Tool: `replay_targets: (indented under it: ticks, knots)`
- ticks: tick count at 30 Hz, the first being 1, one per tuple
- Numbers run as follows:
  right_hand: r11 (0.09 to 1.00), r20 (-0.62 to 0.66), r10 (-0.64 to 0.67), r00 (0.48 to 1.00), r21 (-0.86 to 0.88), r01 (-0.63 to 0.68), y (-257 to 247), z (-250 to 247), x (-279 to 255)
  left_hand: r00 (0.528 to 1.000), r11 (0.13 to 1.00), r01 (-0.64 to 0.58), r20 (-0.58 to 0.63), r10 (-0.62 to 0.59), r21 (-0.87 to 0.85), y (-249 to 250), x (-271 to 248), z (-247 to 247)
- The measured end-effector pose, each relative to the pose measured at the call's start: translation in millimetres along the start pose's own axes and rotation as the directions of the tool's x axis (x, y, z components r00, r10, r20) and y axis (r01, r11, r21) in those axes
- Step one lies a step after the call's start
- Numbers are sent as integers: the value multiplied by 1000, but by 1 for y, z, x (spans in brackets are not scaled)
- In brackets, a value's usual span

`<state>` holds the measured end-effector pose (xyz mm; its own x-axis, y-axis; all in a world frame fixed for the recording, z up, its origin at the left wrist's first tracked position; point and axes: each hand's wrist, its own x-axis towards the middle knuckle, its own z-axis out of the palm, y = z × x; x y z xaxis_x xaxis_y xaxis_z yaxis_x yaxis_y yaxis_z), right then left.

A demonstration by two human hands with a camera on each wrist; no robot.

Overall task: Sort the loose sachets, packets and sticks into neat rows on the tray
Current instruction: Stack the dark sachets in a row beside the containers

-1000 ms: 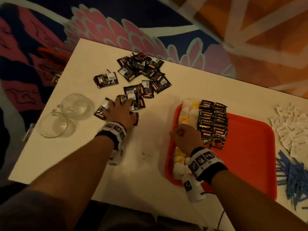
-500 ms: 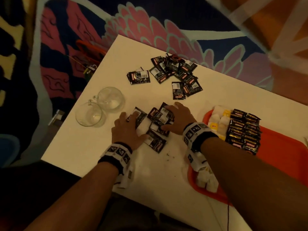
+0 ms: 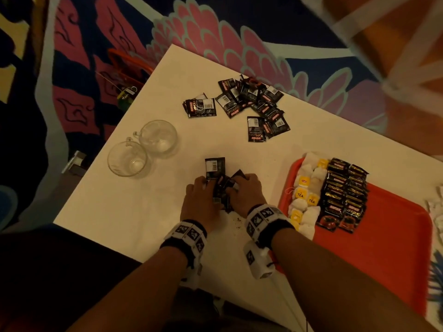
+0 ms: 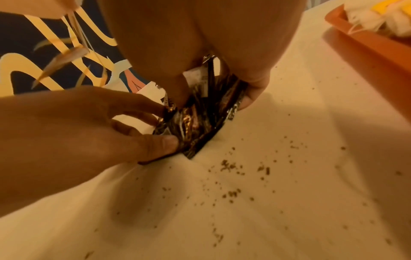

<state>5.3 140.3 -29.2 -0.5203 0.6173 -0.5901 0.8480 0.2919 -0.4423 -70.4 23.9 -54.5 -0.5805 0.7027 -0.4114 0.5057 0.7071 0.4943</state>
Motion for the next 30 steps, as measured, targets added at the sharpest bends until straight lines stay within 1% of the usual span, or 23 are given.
replay_targets:
  ticks: [3,6,8,10,13,14,17,19,23,25,27,28,30]
  knots:
    - [999,62,33,998,9,-33,-4,5,-4,1000,999,-26,-16,25,-40,-4,3,-1]
    - [998,79,36,996,42,-40,-10,7,-4,999,992,-37,-16,36,-121,-3,5,-3]
    - [985,47,61,997,161,-68,-12,6,-6,999,990,-39,-15,37,-137,-2,6,-4]
    - [950,18,91,996,299,-92,-13,6,-9,999,990,-49,-14,47,-135,-2,5,-4]
    - [908,27,118,993,401,-119,-14,5,-12,997,986,-73,17,76,-151,-2,4,-8]
    - [909,32,123,992,398,-126,-14,5,-11,995,984,-86,37,93,-157,-3,5,-8]
    - [947,53,90,995,303,-102,-15,2,-5,990,977,-103,74,119,-187,-4,8,-9]
    - [954,46,80,996,287,-90,-17,0,-3,993,976,-78,66,94,-206,-3,8,-9]
    - [943,14,99,995,317,-98,-17,0,-4,999,958,-17,45,31,-285,-2,5,-8]
    - [941,1,95,995,325,-90,-13,0,-4,1000,960,0,-5,-2,-280,-5,3,-8]
    - [939,-17,102,995,331,-90,-8,-2,-3,994,969,53,-76,-74,-243,-9,-2,-11]
    - [940,-28,105,994,329,-90,-6,-4,-3,989,970,107,-75,-126,-220,-10,-5,-14]
    - [945,-29,114,993,310,-99,-2,-8,-4,974,966,226,20,-225,-129,-6,-13,-19]
